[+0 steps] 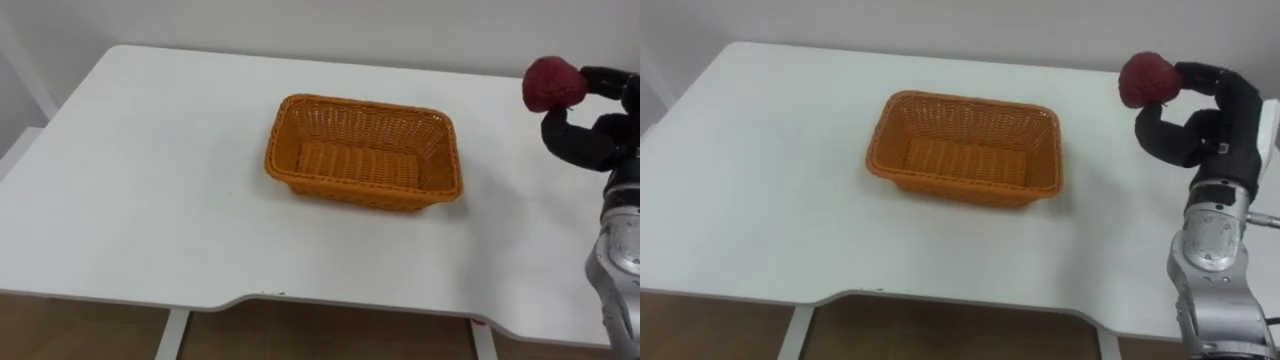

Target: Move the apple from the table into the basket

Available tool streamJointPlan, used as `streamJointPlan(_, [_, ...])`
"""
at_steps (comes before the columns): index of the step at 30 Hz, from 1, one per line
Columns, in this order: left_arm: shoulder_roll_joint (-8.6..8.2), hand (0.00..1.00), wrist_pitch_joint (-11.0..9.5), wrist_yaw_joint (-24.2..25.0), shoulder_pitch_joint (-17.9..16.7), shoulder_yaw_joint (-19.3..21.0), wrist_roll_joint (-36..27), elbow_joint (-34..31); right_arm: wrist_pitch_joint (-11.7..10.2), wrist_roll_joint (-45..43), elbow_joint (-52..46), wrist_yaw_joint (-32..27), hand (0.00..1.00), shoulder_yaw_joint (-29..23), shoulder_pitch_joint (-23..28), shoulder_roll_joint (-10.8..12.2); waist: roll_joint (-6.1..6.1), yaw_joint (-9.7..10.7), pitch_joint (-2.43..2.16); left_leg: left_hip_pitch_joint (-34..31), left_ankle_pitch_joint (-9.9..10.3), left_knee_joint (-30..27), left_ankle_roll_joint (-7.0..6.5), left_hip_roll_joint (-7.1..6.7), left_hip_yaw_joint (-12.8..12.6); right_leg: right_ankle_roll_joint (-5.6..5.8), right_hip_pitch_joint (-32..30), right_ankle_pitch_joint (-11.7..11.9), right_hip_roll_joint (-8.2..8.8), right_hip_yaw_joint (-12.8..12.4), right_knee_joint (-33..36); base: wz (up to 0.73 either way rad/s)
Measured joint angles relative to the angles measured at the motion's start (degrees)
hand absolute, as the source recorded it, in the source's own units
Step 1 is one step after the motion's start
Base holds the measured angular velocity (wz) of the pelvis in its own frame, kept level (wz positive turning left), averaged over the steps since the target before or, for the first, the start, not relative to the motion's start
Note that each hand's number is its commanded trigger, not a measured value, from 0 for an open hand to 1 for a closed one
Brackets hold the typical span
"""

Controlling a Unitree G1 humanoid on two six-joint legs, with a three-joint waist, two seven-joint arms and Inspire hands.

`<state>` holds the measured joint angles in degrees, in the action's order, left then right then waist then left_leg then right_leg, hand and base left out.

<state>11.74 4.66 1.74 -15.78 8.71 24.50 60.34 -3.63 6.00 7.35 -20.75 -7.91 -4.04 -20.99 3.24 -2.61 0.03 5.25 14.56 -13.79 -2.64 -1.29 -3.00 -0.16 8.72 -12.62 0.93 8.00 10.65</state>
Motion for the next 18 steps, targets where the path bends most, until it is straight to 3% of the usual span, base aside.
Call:
streamJointPlan(11, [-0.25,0.00,-0.10,-0.09,0.85,-1.23,-0.09,0.00,-0.01,-5.48,-2.93,4.17,1.00,4.97,0.01,0.02,0.51,-1.41,-0.04,0.22,-0.02,0.17,0.01,0.31,0.03,0.00,-0.12,0.00,0.02,-0.04,0.05,0.00])
streamJointPlan(15, [-0.26,0.00,-0.10,-0.09,1.24,-1.28,-0.10,0.00,-0.01,-6.84,-5.40,6.28,0.98,6.21,0.01,0.02,1.22,-2.17,-0.16,-0.58,-0.08,0.10,0.08,0.37,0.16,0.00,-0.52,0.00,-0.02,0.00,0.03,0.00])
streamJointPlan(16, [-0.25,0.00,-0.11,-0.10,1.24,-1.58,-0.09,0.00,-0.01,-6.85,-5.84,6.81,0.44,6.42,0.01,0.02,1.43,-2.29,-0.15,-0.62,-0.08,0.10,0.08,0.37,0.19,0.00,-0.52,0.00,-0.02,0.03,0.01,0.00])
streamJointPlan(17, [-0.26,0.00,-0.11,-0.10,1.23,-1.78,-0.09,0.00,-0.01,-6.84,-6.09,7.05,0.44,6.57,0.01,0.04,1.45,-2.33,-0.16,-0.63,-0.08,0.10,0.08,0.37,0.19,0.00,-0.52,0.00,-0.02,0.01,0.01,0.00])
streamJointPlan(18, [-0.27,0.00,-0.11,-0.09,1.20,-2.18,-0.05,0.01,-0.01,-6.88,-6.67,7.66,0.00,6.78,0.01,0.26,1.46,-2.37,-0.16,-0.68,-0.08,0.09,0.08,0.35,0.37,0.00,-0.51,0.00,-0.01,0.05,0.01,0.03])
